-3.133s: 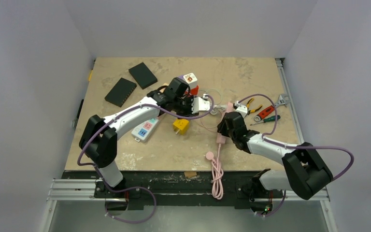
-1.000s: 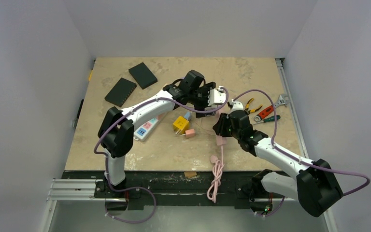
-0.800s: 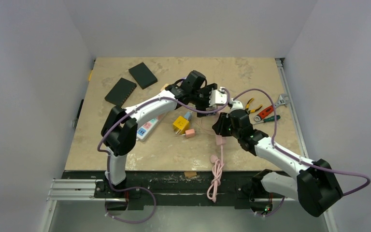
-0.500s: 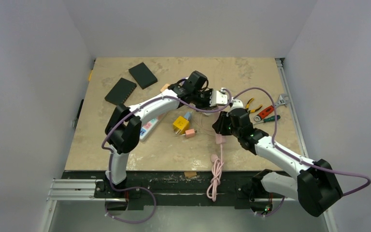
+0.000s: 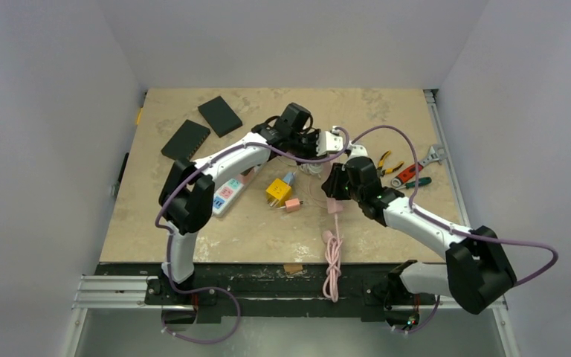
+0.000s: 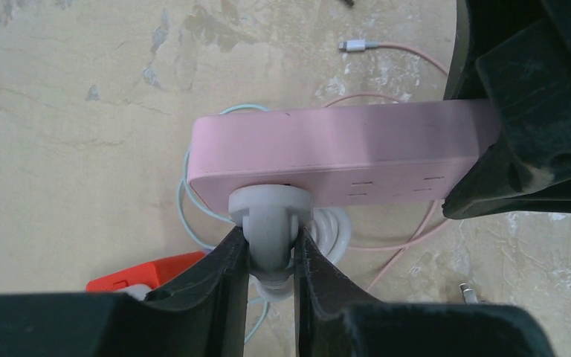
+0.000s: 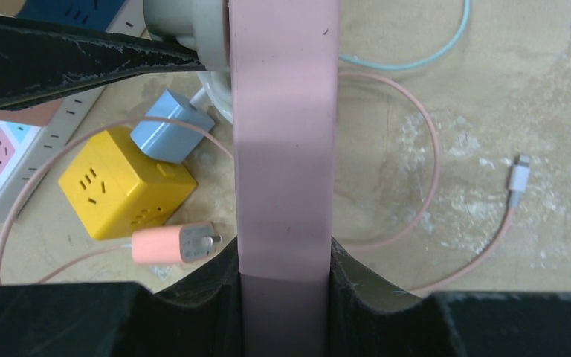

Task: Pull the plug off the socket
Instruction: Remove the plug from the socket, then place the socket at the center of the board, then place the plug at the center of the board.

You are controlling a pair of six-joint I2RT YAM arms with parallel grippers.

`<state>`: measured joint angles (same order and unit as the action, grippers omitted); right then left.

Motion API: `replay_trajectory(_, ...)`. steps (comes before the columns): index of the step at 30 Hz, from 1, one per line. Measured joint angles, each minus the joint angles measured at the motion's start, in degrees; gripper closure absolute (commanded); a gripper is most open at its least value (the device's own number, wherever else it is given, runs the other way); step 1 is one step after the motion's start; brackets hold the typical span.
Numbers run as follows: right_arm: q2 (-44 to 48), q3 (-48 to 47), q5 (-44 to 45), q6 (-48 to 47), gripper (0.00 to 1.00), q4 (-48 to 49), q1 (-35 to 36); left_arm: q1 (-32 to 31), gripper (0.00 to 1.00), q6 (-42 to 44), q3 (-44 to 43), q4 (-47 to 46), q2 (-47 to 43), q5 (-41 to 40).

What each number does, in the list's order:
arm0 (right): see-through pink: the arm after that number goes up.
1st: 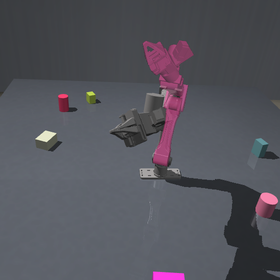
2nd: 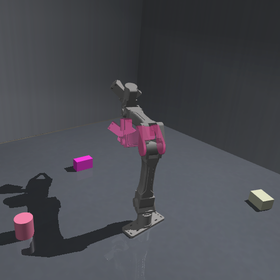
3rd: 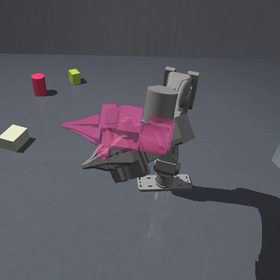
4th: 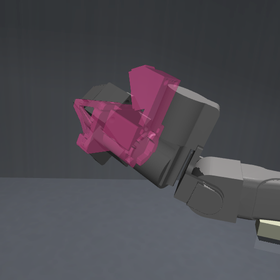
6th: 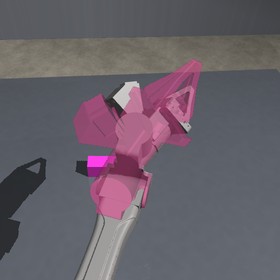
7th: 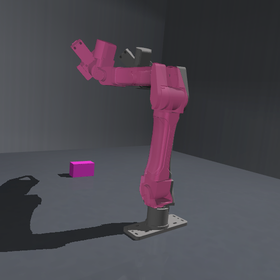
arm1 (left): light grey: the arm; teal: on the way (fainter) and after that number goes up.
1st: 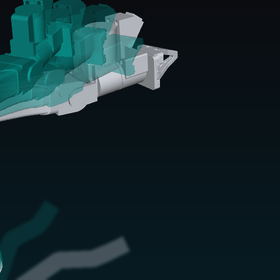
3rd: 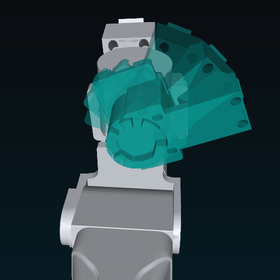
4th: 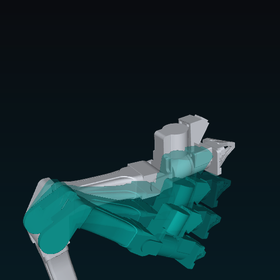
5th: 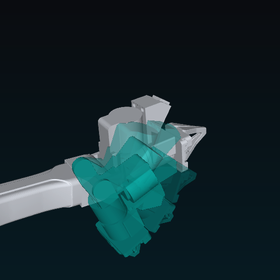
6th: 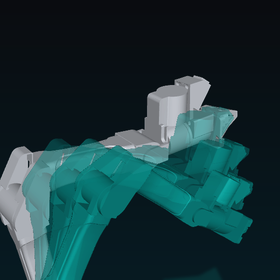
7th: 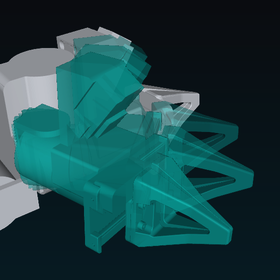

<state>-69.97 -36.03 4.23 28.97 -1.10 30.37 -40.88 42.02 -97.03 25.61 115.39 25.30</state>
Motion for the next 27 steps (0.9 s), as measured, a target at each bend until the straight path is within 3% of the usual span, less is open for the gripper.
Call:
replay_trajectory(9, -7.2, -2.6, -3.1, -0.5, 1.00, 5.9, -1.7, 3.4, 1.00, 0.0, 2.2, -2.0, -1.2, 1.0)
replay_trajectory(15, -13.0, -2.2, 3.7, 1.7, 1.00, 2.0, -7.8, 5.3, 1.00, -0.4, 5.6, -1.2, -4.8, 2.5)
replay_trajectory(21, -12.9, -2.0, 5.3, 1.6, 1.00, -0.4, -9.9, 5.5, 1.00, -0.8, 6.2, -0.7, -5.4, 2.9)
replay_trajectory(27, -17.2, -15.1, 3.5, -0.7, 1.00, -5.6, -15.7, 5.0, 1.00, -2.7, 5.0, -0.7, -4.7, 2.4)
